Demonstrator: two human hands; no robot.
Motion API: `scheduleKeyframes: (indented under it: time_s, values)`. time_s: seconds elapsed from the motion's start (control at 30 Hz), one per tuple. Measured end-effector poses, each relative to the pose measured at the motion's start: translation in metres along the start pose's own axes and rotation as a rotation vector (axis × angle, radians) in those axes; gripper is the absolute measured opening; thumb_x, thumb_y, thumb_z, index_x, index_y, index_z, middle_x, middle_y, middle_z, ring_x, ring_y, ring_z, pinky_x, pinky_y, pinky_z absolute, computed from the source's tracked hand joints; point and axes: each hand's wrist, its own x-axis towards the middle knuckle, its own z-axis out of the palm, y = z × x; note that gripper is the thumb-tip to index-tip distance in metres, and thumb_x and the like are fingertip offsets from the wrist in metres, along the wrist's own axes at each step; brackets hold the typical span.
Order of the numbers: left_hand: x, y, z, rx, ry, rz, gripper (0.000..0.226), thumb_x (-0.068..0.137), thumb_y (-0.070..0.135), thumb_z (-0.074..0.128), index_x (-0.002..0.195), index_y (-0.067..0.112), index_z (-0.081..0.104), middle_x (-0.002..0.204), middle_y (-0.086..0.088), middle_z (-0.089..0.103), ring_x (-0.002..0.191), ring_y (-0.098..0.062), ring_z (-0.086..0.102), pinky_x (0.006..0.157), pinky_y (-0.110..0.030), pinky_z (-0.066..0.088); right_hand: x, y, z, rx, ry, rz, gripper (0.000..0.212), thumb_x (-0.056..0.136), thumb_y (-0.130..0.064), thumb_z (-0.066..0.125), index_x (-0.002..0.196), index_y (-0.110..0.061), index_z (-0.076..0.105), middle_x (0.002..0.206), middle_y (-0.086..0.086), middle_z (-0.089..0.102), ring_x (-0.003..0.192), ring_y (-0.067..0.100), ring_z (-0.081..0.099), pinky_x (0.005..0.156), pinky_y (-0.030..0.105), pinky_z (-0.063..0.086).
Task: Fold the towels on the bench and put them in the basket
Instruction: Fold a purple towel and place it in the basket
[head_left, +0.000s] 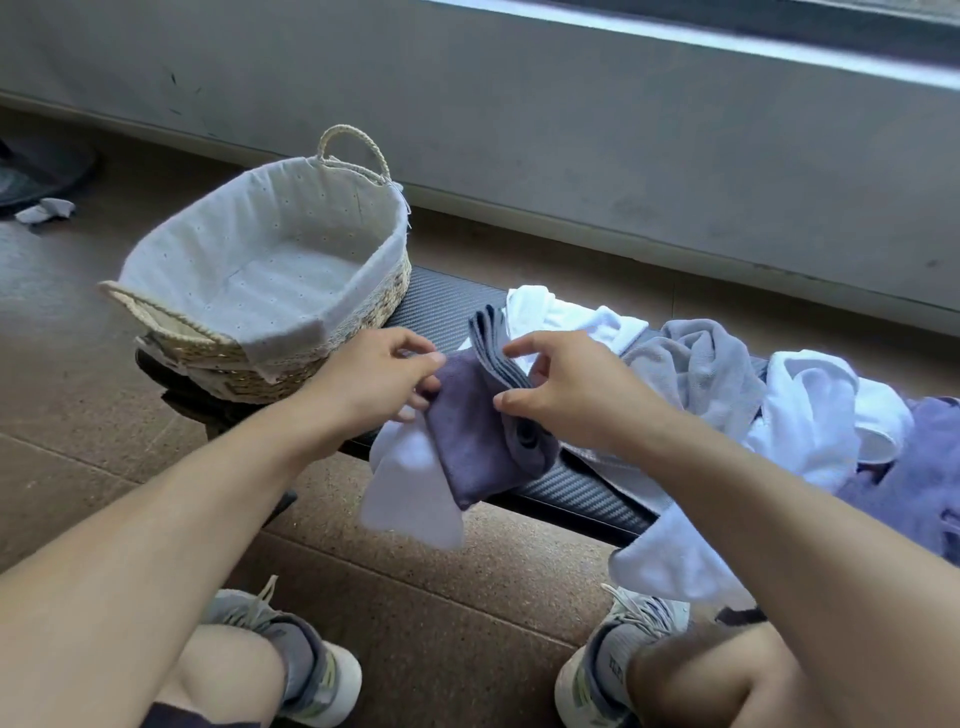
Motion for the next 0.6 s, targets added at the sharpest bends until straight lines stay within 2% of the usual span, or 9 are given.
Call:
scheduleKeyframes:
  time_s: [0.07,0.17,0.3,0.4,0.53,0.6]
  values:
    - [0.000,-0.003,-0.001,-0.036,-0.031,-0.057,0.026,0.099,0.043,0.060,0.104,0.018,0.067,0.094,-0.012,0.077,0.077,-0.024,0.070,0.086,-0.045,0.060,-0.005,-0.008,0.008,-0.074,-0.014,-0.037,0.056,0.084,-0.039,0.078,0.136,-0.030,0.060,0.073,-0.011,0.063,0.081,0.009,0.062,0.065,0.020,0.042]
    - [-0.001,-0.002,-0.001,-0.066,-0.017,-0.057,0.037,0.096,0.053,0.059,0.104,0.017,0.067,0.090,-0.012,0.077,0.076,-0.025,0.072,0.085,-0.045,0.062,-0.012,-0.019,0.015,-0.131,-0.113,-0.080,0.055,0.088,-0.042,0.074,0.139,-0.031,0.058,0.100,-0.004,0.073,0.103,0.018,0.066,0.086,0.030,0.050]
    - [-0.004,-0.002,0.001,-0.029,0.028,-0.040,0.038,0.091,0.045,0.071,0.115,0.017,0.063,0.085,-0.008,0.077,0.069,-0.019,0.073,0.075,-0.040,0.064,-0.017,-0.022,0.015,-0.136,-0.232,-0.138,0.032,0.097,-0.024,0.061,0.129,-0.020,0.065,0.102,0.002,0.076,0.095,0.024,0.066,0.085,0.032,0.049]
    - [-0.005,0.000,0.005,0.012,0.073,-0.031,0.042,0.089,0.044,0.074,0.116,0.015,0.060,0.087,-0.010,0.077,0.075,-0.025,0.076,0.076,-0.044,0.064,-0.018,-0.020,0.013,-0.145,-0.264,-0.175,0.026,0.094,-0.011,0.055,0.116,-0.013,0.070,0.092,0.006,0.075,0.082,0.027,0.063,0.075,0.031,0.047]
    - [-0.007,0.005,0.009,0.060,0.121,-0.023,0.049,0.084,0.053,0.075,0.110,0.014,0.060,0.081,-0.008,0.072,0.079,-0.031,0.075,0.073,-0.049,0.063,-0.019,-0.020,0.015,-0.183,-0.276,-0.221,0.027,0.096,-0.013,0.056,0.118,-0.013,0.070,0.093,0.001,0.075,0.084,0.022,0.063,0.080,0.028,0.045]
    - [-0.005,0.003,0.010,0.118,0.156,0.000,0.057,0.071,0.068,0.073,0.101,0.021,0.061,0.083,-0.006,0.071,0.081,-0.030,0.074,0.076,-0.051,0.062,-0.019,-0.021,0.015,-0.187,-0.285,-0.248,0.026,0.096,-0.015,0.059,0.119,-0.015,0.071,0.093,-0.001,0.075,0.084,0.021,0.063,0.081,0.029,0.045]
